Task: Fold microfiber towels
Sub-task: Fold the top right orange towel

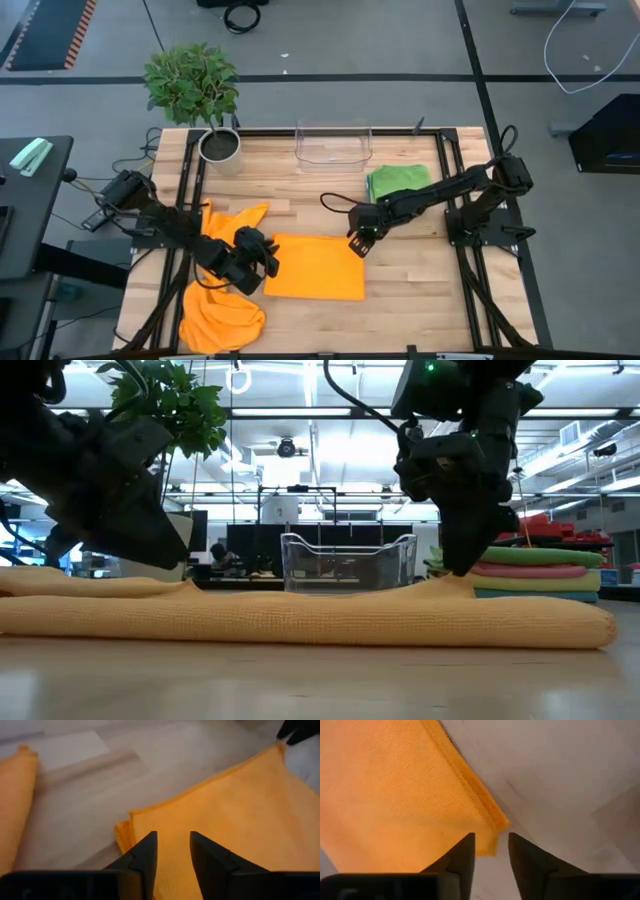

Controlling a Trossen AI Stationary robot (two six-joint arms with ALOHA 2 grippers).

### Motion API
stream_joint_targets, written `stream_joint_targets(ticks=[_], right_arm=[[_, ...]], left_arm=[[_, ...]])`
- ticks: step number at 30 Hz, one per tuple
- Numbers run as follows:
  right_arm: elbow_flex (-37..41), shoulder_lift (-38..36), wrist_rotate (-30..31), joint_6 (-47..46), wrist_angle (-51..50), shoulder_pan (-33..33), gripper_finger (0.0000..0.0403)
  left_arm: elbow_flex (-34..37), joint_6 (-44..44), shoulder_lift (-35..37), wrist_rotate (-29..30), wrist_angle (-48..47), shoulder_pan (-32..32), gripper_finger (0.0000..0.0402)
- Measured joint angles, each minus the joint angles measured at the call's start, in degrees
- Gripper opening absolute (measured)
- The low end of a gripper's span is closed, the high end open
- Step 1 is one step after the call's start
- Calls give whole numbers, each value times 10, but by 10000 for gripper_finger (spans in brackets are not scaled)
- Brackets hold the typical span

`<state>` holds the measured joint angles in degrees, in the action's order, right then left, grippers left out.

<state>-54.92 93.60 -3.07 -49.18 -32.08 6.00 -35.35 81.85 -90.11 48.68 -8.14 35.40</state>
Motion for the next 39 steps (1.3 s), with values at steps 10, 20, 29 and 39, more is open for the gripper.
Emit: stream_joint_targets(ticks=[10, 20, 29, 39], right_arm=[[0, -57, 72, -168, 24, 133, 158], [0, 77, 194, -275, 254, 277, 11], [0, 127, 147, -308, 245, 287, 4], [-2, 95, 98, -278, 101, 287, 3]], left_arm=[[0, -75, 1, -30, 76, 23, 101], [1, -208, 1, -146, 75, -67, 10], [2, -286, -10, -248, 66, -137, 5], [-36, -266, -48, -321, 101, -100, 5]])
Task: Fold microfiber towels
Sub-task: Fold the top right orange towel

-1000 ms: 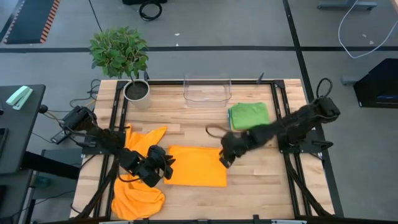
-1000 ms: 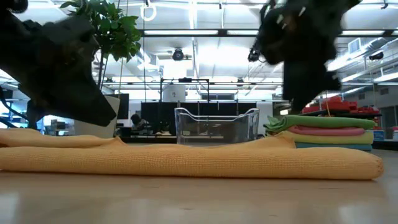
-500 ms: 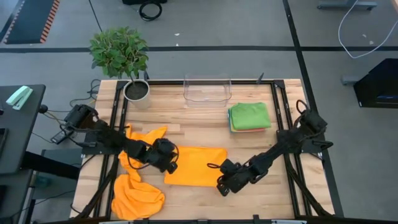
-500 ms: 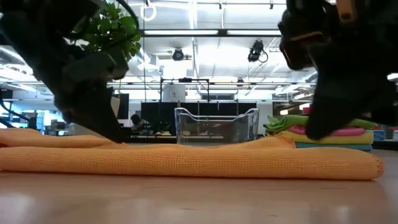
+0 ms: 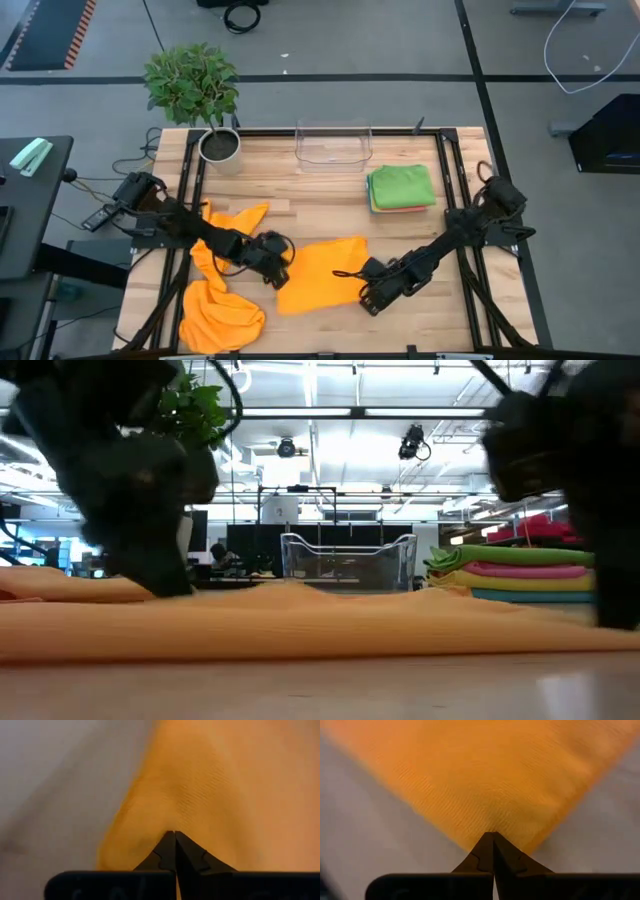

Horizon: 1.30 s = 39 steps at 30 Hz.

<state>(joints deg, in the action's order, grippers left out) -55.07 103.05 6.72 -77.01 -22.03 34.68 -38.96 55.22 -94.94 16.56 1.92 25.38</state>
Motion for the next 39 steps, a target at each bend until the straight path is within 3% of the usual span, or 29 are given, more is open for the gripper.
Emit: stream_joint_targets(ticks=[6, 11, 14, 18, 26, 35, 39], right_arm=[[3, -105, 9, -7, -232, -7, 2], [2, -182, 74, -26, -211, 5, 2], [2, -188, 121, -41, -177, 16, 2], [2, -145, 137, -42, -107, 17, 2], [2, -28, 112, -42, -12, 15, 2], [-1, -7, 78, -39, -95, 16, 2], [3, -27, 73, -10, -180, -1, 2]], left_arm=[[-114, -148, 0, -5, -4, 15, 8], [-213, -325, 1, 5, -16, 8, 6], [-229, -360, 0, 12, -20, -7, 14], [-211, -335, -10, 15, -21, -27, 6], [-172, -251, -99, -51, -29, -29, 10], [-170, -151, -138, -99, 3, 7, 12], [-169, -156, -130, -113, 97, 24, 5]])
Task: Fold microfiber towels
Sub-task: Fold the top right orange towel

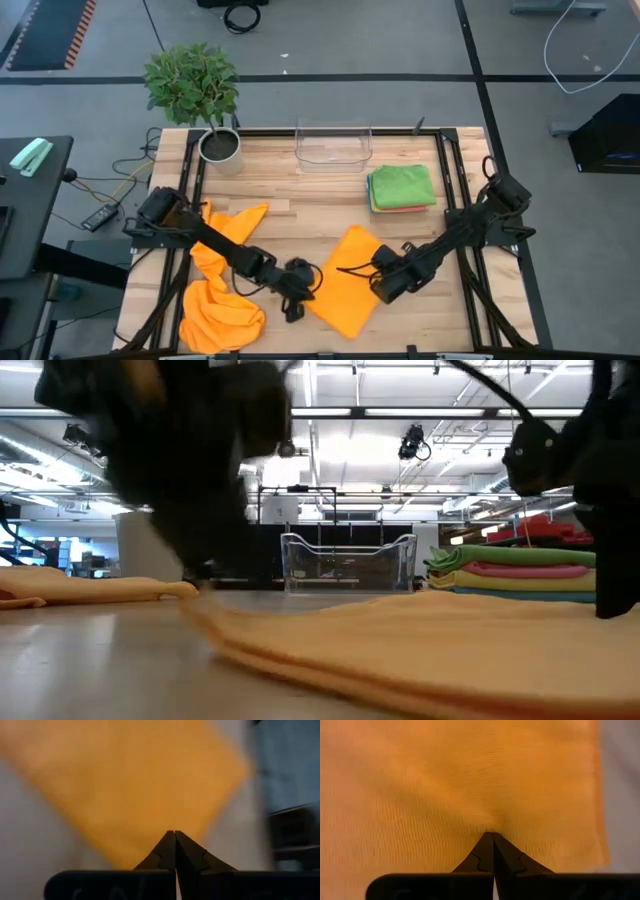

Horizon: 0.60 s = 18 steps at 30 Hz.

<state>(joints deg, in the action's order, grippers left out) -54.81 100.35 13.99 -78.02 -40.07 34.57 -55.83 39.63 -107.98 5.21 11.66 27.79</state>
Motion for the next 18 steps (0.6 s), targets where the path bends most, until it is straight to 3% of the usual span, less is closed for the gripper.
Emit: stream_joint_targets(ticks=[4, 9, 11, 14, 18], right_arm=[[0, -56, 2, 38, -45, -28, 2], [0, -140, 22, 46, -15, -22, 3], [-1, -157, 62, 39, 20, 4, 3], [-1, -157, 112, 38, 91, 50, 3], [-1, -111, 122, 19, 179, 98, 3]], left_arm=[[-6, -49, 9, -7, 110, -5, 17], [-25, -114, 40, 6, 115, -24, 7], [-25, -134, 43, 4, 103, -30, 6], [-24, -165, 41, -26, 78, -31, 22], [-24, -228, 38, -73, 27, -17, 55]])
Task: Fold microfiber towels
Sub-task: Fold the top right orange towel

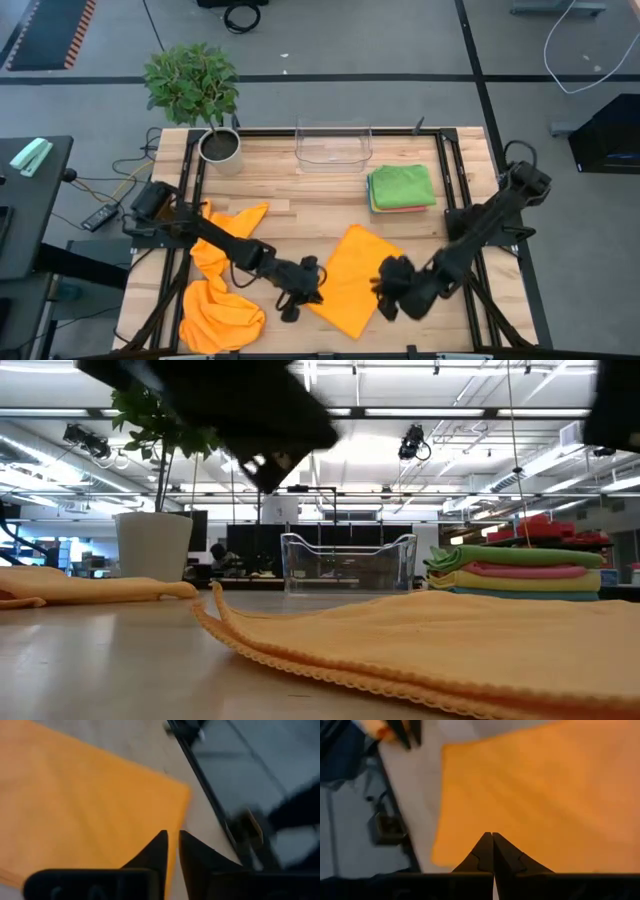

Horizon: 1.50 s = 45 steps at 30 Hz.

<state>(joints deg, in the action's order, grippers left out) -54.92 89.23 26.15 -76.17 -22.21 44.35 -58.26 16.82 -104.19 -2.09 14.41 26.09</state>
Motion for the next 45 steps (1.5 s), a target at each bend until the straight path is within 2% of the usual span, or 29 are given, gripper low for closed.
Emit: stream_joint_targets(ticks=[8, 10, 14, 18, 23, 30, 36, 41, 45], right_arm=[[-2, 116, 0, 25, 191, 70, 4], [-18, 136, -1, 26, 188, 77, 4], [-43, 160, 0, 27, 185, 79, 4], [-60, 170, 6, 36, 181, 75, 4], [-78, 173, 12, 96, 182, 71, 4], [-93, 205, 0, 205, 184, 72, 19], [-93, 235, -14, 224, 203, 72, 84], [-93, 235, -17, 300, 214, 70, 148], [-93, 253, -34, 350, 254, 59, 179]], left_arm=[[-1, -212, -7, 0, -79, 40, 135], [0, -236, -11, 9, -110, 45, 158], [1, -240, -32, 12, -112, 43, 195], [1, -269, -50, 17, -108, 39, 212], [1, -278, -57, 16, -105, 36, 210], [1, -281, -58, 19, -113, 30, 182], [1, -264, -58, 21, -106, 17, 161], [1, -254, -58, 21, -105, 13, 152], [1, -254, -58, 20, -107, 14, 152]])
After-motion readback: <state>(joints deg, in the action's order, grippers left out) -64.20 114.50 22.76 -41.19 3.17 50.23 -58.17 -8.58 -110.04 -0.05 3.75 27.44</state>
